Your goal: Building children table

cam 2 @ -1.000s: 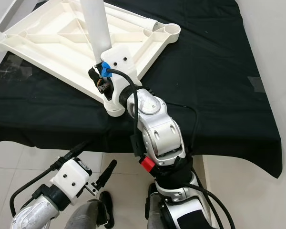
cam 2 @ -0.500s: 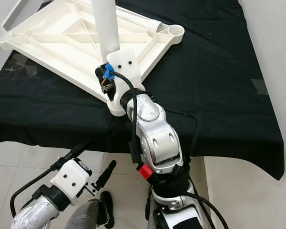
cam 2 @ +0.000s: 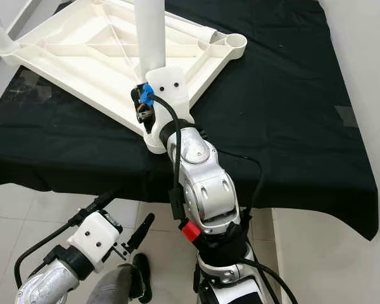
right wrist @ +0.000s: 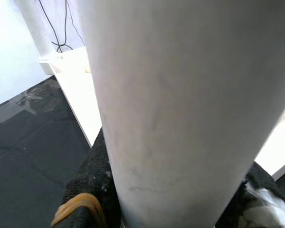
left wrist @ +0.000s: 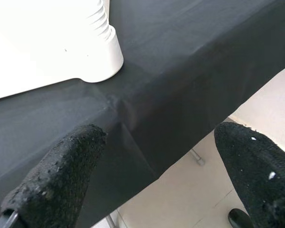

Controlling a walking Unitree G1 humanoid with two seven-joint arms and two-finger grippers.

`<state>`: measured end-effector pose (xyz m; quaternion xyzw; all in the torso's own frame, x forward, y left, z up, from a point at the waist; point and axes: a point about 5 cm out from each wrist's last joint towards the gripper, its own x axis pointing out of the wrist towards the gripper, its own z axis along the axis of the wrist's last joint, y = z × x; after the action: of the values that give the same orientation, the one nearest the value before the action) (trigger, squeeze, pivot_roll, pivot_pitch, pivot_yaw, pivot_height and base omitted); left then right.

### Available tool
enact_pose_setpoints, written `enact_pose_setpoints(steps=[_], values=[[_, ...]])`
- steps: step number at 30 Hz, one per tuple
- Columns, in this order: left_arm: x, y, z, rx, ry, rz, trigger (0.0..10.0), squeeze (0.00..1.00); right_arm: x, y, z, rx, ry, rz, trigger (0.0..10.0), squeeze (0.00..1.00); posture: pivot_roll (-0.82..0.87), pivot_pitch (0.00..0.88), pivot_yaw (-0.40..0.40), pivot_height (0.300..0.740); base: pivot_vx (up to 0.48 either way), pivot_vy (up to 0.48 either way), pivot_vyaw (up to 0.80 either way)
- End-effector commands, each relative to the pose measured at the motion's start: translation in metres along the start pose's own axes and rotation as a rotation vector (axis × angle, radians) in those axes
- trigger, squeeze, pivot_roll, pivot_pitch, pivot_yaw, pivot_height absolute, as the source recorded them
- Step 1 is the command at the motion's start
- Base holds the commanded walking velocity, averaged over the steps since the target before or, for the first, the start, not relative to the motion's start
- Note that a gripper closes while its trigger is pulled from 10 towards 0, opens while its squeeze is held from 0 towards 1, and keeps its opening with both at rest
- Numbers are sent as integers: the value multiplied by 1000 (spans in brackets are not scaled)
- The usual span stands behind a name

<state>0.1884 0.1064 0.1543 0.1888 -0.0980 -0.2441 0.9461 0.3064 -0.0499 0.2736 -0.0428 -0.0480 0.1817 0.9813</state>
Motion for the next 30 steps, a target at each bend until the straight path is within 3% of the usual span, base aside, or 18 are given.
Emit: enact_pose_setpoints(steps=[1,2,3,4,7,9,10,11,12,16,24,25,30], values=[[-3,-3,-5,-4,25,-11,10000,0,-4,-9,-71,42,368,-57,10000,0,1,390,33,740,0,0,0],[-3,-3,-5,-4,25,-11,10000,0,-3,-9,-69,45,356,-58,10000,110,0,391,32,740,0,0,0],[-3,-3,-5,-4,24,-10,10000,0,-3,-9,-68,48,348,-59,10000,110,0,391,32,740,0,0,0],[-3,-3,-5,-4,24,-10,10000,0,-2,-9,-62,77,304,-55,10000,1000,1,390,31,740,0,0,0],[-3,-3,-5,-4,23,-9,10000,0,0,-8,-55,99,260,-44,10000,1000,1,390,31,740,0,0,0],[-3,-3,-5,-4,23,-8,10000,0,2,-4,-40,133,163,6,10000,1000,-2,389,29,740,0,0,0],[-3,-3,-5,-4,23,-8,10000,0,3,-3,-36,123,137,26,10000,114,-3,390,29,740,0,0,0],[-3,-3,-5,-4,23,-8,10000,0,3,-3,-36,123,137,26,10000,114,-3,390,29,740,0,0,0],[-3,-3,-5,-4,23,-7,10000,0,3,-4,-32,123,115,40,10000,0,-3,389,29,740,0,0,0],[-3,-3,-5,-4,21,-5,10000,0,7,-9,-21,119,48,79,10000,0,-3,389,27,740,0,0,0],[-2,-3,-5,-3,20,-3,10000,0,11,-19,-17,100,29,68,9765,0,0,388,22,740,0,0,0],[-2,-3,-5,-3,20,-1,10000,0,12,-22,-17,91,26,62,0,0,-1,388,21,740,0,0,0],[-2,-4,-5,-3,21,0,10000,0,13,-25,-16,75,25,54,0,0,3,384,20,740,0,0,0]])
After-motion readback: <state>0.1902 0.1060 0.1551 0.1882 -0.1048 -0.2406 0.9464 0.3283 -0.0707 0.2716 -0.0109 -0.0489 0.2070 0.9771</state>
